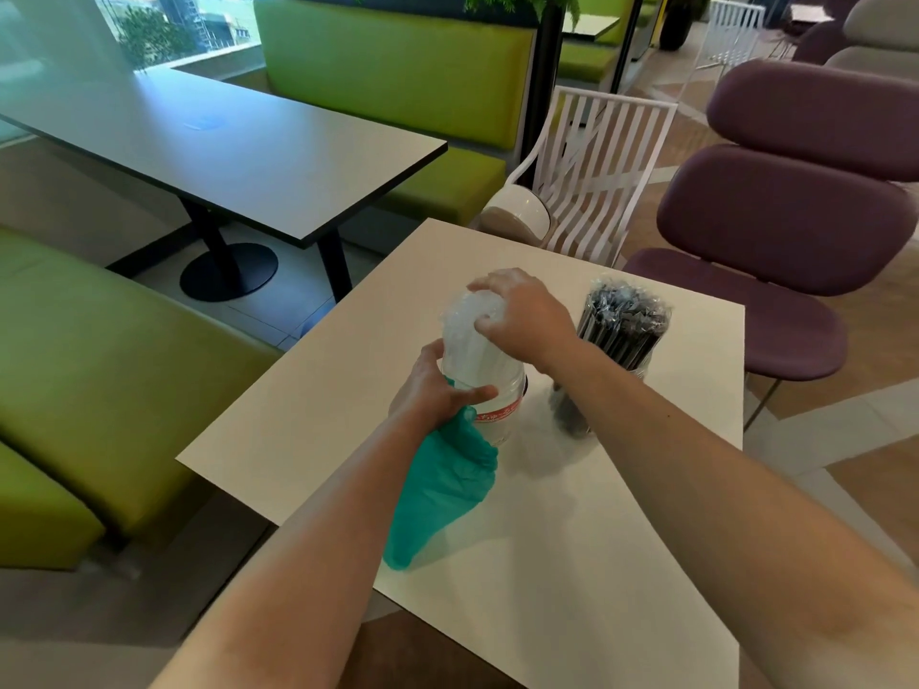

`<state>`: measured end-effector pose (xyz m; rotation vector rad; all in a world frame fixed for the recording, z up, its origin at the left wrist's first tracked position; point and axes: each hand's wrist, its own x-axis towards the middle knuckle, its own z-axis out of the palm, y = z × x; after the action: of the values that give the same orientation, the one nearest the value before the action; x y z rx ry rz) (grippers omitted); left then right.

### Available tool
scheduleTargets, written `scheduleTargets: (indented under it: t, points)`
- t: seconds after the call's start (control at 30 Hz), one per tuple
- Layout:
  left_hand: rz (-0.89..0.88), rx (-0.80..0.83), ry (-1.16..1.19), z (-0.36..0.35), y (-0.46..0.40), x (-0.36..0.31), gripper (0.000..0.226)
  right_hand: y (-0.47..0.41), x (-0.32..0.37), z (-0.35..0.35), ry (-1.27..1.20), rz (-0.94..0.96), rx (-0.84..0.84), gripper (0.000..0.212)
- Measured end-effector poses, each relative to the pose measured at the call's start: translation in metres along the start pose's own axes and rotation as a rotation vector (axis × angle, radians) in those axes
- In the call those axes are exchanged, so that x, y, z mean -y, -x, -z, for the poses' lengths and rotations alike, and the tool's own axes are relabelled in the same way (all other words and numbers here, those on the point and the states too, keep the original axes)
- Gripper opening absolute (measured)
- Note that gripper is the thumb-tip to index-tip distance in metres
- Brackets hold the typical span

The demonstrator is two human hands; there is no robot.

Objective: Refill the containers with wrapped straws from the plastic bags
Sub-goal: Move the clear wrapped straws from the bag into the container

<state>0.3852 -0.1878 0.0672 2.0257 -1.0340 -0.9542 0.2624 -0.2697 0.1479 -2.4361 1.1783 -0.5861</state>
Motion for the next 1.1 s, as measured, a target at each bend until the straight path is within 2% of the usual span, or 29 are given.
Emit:
scheduleTargets:
  t: [0.17,0.3,0.47,0.57,0.63,0.67,0.73,0.8,0.87,0.9,0.93,1.03,1.1]
  points:
    - [-0.007,-0.01,-0.047,0.0,0.004,-0.003,0.11,0.022,-0.011,-0.024,0.073,-0.022,0.176,0.053]
    - [-0.048,0.003,-0.037,0.002,0.008,-0.002,0.107,0.028,-0.011,-0.021,0.153,-0.016,0.197,0.062]
    - [-0.082,-0.059,-0.074,0.01,0.017,0.004,0.106,0.058,0.0,-0.019,0.03,0.03,-0.057,0.076]
    - [-0.079,-0.1,0.021,0.017,0.03,0.008,0.095,0.087,0.009,-0.029,-0.022,0.034,-0.322,0.054]
    - [-0.089,-0.146,0.111,0.019,0.039,0.011,0.076,0.106,0.013,-0.038,-0.1,-0.019,-0.403,0.036]
    - [-0.1,-0.159,0.123,0.02,0.043,0.012,0.065,0.115,0.013,-0.044,-0.168,-0.04,-0.362,0.032]
    - [-0.124,-0.138,0.138,0.023,0.051,0.015,0.042,0.13,0.015,-0.053,-0.391,-0.13,-0.145,0.036]
    - [-0.141,-0.079,0.179,0.024,0.06,0.015,0.028,0.137,0.015,-0.061,-0.603,-0.258,0.099,0.057]
    - [-0.159,-0.026,0.192,0.023,0.068,0.016,0.024,0.138,0.018,-0.065,-0.735,-0.358,0.291,0.083]
    - [-0.161,-0.005,0.207,0.023,0.072,0.016,0.024,0.137,0.02,-0.066,-0.781,-0.38,0.367,0.087]
    - [-0.159,0.014,0.238,0.023,0.078,0.016,0.025,0.138,0.022,-0.067,-0.803,-0.386,0.417,0.082]
    - [-0.17,0.086,0.337,0.025,0.089,0.02,0.034,0.14,0.023,-0.063,-0.833,-0.395,0.436,0.045]
    - [-0.162,0.179,0.331,0.029,0.098,0.028,0.048,0.143,0.02,-0.06,-0.993,-0.458,0.397,0.039]
